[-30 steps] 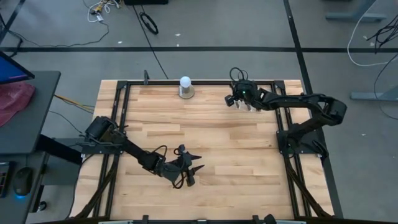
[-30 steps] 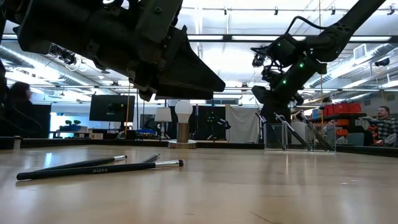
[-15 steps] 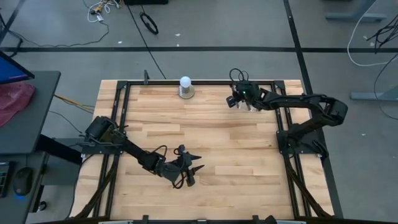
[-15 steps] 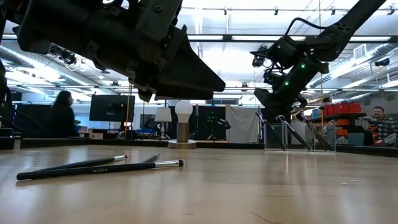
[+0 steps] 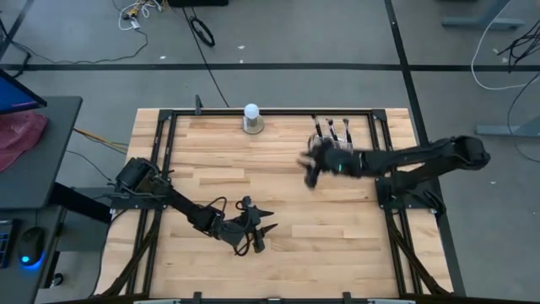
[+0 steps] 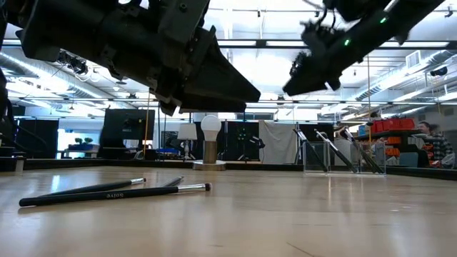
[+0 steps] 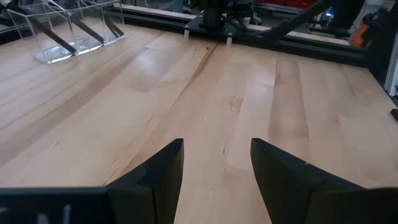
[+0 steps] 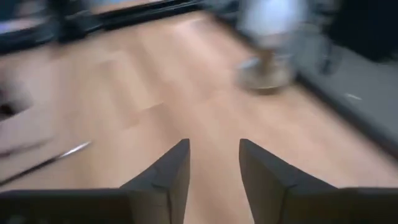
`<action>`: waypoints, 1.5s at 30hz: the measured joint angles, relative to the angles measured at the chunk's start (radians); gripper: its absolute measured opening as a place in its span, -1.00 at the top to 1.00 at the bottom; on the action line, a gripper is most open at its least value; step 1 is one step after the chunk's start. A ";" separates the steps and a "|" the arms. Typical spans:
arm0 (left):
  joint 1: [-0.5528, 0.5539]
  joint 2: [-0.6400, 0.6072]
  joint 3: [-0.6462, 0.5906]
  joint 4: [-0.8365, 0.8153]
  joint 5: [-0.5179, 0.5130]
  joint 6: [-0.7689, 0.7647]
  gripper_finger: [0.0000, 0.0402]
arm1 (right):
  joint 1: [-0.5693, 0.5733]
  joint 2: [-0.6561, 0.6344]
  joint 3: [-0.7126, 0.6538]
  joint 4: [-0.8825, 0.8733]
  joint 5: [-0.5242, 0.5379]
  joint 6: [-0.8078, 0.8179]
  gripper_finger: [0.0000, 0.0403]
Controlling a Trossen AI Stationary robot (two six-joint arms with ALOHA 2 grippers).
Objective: Put items in baskets/containers
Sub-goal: Put the silver eyeshadow brush into the transparent organizer
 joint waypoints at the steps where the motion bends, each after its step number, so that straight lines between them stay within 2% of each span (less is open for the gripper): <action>1: 0.000 0.000 0.000 0.000 0.000 0.000 0.04 | 0.060 0.016 0.000 0.006 0.006 0.005 0.33; 5: -0.016 -0.005 0.000 -0.009 -0.001 0.016 0.04 | 0.287 0.106 0.000 0.021 0.072 0.053 0.39; 8: -0.057 -0.043 0.000 -0.075 -0.002 0.005 0.04 | 0.417 0.189 0.000 0.026 0.146 0.122 0.44; 15: -0.191 -0.166 0.000 -0.395 -0.051 -0.171 0.04 | 0.584 0.395 0.000 0.172 0.186 0.212 0.53; 22: -0.244 -0.148 0.000 -0.494 0.061 -0.374 0.04 | 0.603 0.543 0.000 0.345 0.189 0.210 0.58; 25: -0.229 -0.146 0.000 -0.585 0.061 -0.503 0.04 | 0.593 0.564 0.000 0.362 0.190 0.206 0.58; 29: -0.210 -0.154 0.000 -0.785 0.063 -0.696 0.04 | 0.577 0.565 0.000 0.376 0.190 0.197 0.58; 32: -0.208 -0.152 -0.001 -0.851 0.028 -0.803 0.04 | 0.567 0.565 0.000 0.392 0.190 0.181 0.58; 37: -0.216 -0.105 0.000 -0.842 -0.060 -0.831 0.04 | 0.557 0.565 0.000 0.403 0.190 0.180 0.58; 45: -0.217 -0.003 0.003 -0.858 -0.106 -0.909 0.04 | 0.557 0.565 0.000 0.408 0.185 0.180 0.58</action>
